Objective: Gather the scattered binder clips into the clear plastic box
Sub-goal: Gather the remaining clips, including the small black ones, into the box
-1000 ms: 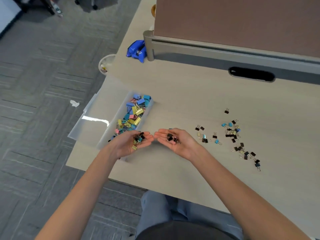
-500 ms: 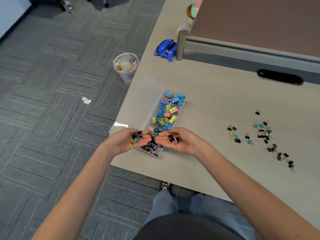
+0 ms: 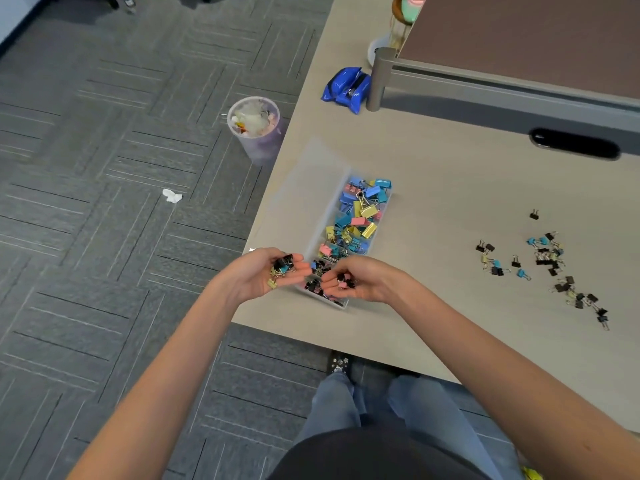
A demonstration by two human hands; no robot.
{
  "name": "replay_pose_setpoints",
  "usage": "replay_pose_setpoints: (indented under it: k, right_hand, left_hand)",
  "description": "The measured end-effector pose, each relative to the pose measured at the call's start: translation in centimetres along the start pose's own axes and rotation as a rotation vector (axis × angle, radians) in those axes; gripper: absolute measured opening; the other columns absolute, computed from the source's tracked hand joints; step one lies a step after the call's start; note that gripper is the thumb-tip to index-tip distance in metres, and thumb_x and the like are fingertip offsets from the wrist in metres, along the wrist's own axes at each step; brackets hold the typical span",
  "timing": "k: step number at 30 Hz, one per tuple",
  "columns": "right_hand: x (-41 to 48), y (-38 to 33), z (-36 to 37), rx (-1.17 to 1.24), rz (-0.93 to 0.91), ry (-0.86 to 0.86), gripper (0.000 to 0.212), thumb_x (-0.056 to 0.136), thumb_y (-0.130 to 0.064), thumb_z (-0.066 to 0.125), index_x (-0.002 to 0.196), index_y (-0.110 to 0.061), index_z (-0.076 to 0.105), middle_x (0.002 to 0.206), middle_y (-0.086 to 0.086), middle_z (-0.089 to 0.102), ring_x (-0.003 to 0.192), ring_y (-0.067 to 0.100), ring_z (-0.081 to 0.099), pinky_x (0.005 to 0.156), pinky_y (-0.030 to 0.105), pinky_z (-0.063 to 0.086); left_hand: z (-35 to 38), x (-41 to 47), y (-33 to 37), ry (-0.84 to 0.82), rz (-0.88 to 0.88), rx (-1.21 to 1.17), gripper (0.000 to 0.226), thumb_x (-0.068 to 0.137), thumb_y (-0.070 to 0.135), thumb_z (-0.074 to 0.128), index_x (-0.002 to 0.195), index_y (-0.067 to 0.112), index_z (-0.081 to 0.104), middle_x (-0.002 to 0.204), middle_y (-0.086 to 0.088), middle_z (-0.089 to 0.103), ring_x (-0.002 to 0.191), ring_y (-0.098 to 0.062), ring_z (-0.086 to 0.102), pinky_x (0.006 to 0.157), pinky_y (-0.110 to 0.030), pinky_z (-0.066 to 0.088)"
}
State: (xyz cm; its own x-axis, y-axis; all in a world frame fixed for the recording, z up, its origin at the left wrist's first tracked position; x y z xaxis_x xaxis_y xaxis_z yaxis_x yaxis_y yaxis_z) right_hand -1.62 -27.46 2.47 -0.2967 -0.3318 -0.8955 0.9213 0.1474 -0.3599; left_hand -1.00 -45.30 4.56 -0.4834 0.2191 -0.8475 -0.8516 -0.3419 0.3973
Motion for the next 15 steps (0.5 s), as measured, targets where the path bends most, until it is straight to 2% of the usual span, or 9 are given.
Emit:
replay_pose_setpoints:
  k: [3, 5, 7, 9, 10, 13, 15]
  right_hand:
    - [0.6, 0.3, 0.1, -0.029, 0.013, 0.013, 0.014, 0.092, -0.001, 0.042, 0.084, -0.012, 0.045, 0.064, 0.003, 0.04, 0.056, 0.014, 0.038, 0.078, 0.026, 0.046]
    - [0.8, 0.3, 0.0, -0.04, 0.007, 0.054, 0.009, 0.093, -0.003, 0.045, 0.087, -0.01, 0.048, 0.066, 0.005, 0.043, 0.062, 0.016, 0.044, 0.083, 0.029, 0.049]
    - [0.7, 0.3, 0.0, -0.086, -0.003, 0.074, 0.01, 0.095, -0.007, 0.048, 0.101, -0.005, 0.055, 0.084, 0.01, 0.055, 0.081, 0.019, 0.055, 0.098, 0.034, 0.047]
    - [0.5, 0.3, -0.1, -0.151, -0.003, 0.105, 0.03, 0.096, -0.012, 0.049, 0.122, 0.003, 0.053, 0.117, 0.017, 0.057, 0.113, 0.025, 0.056, 0.105, 0.034, 0.043]
    - [0.3, 0.3, -0.1, -0.187, -0.005, 0.122, 0.035, 0.096, -0.013, 0.049, 0.127, 0.004, 0.05, 0.127, 0.018, 0.054, 0.121, 0.028, 0.053, 0.106, 0.035, 0.043]
    - [-0.2, 0.0, -0.4, -0.264, -0.022, 0.159, 0.042, 0.095, -0.011, 0.048, 0.134, 0.006, 0.048, 0.137, 0.028, 0.047, 0.129, 0.037, 0.047, 0.106, 0.039, 0.042]
    - [-0.8, -0.5, -0.9, -0.284, -0.048, 0.181, 0.036, 0.095, -0.01, 0.047, 0.125, 0.006, 0.056, 0.127, 0.026, 0.057, 0.117, 0.034, 0.058, 0.099, 0.037, 0.049]
  left_hand:
    - [-0.1, 0.0, 0.2, -0.011, -0.004, 0.001, 0.028, 0.101, 0.006, 0.035, 0.107, -0.011, 0.057, 0.095, -0.026, 0.07, 0.083, -0.035, 0.072, 0.076, -0.039, 0.058]
    - [-0.2, 0.0, 0.3, -0.015, -0.006, 0.007, 0.028, 0.101, 0.006, 0.035, 0.108, -0.01, 0.056, 0.096, -0.026, 0.07, 0.084, -0.035, 0.071, 0.076, -0.039, 0.059]
    - [-0.4, 0.1, 0.3, -0.015, -0.009, 0.011, 0.028, 0.1, 0.006, 0.035, 0.108, -0.011, 0.056, 0.096, -0.026, 0.069, 0.084, -0.035, 0.071, 0.076, -0.039, 0.059]
    - [-0.5, 0.2, 0.3, -0.012, -0.018, 0.01, 0.028, 0.1, 0.005, 0.034, 0.108, -0.011, 0.056, 0.096, -0.027, 0.069, 0.084, -0.036, 0.071, 0.076, -0.04, 0.059]
    - [-0.5, 0.3, 0.3, -0.011, -0.026, 0.013, 0.028, 0.1, 0.005, 0.034, 0.108, -0.01, 0.056, 0.096, -0.027, 0.069, 0.083, -0.036, 0.071, 0.076, -0.04, 0.059]
    - [-0.3, 0.5, 0.1, 0.001, -0.04, 0.072, 0.027, 0.1, 0.004, 0.034, 0.106, -0.008, 0.057, 0.094, -0.024, 0.07, 0.084, -0.035, 0.071, 0.078, -0.042, 0.057]
    - [0.2, 0.6, 0.0, 0.003, -0.05, 0.116, 0.026, 0.099, 0.003, 0.034, 0.103, -0.008, 0.057, 0.093, -0.022, 0.068, 0.09, -0.036, 0.069, 0.079, -0.042, 0.056]
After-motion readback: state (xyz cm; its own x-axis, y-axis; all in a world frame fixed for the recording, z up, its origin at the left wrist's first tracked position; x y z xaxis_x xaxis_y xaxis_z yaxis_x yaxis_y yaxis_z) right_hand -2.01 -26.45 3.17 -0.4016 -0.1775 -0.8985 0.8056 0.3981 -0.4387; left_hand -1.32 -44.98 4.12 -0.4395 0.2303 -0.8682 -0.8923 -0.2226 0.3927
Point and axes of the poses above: each hand's wrist, its own x-axis towards the middle knuckle, its own z-axis out of the palm, y = z × x, the point moved 3 cm from there along x, towards the middle knuckle
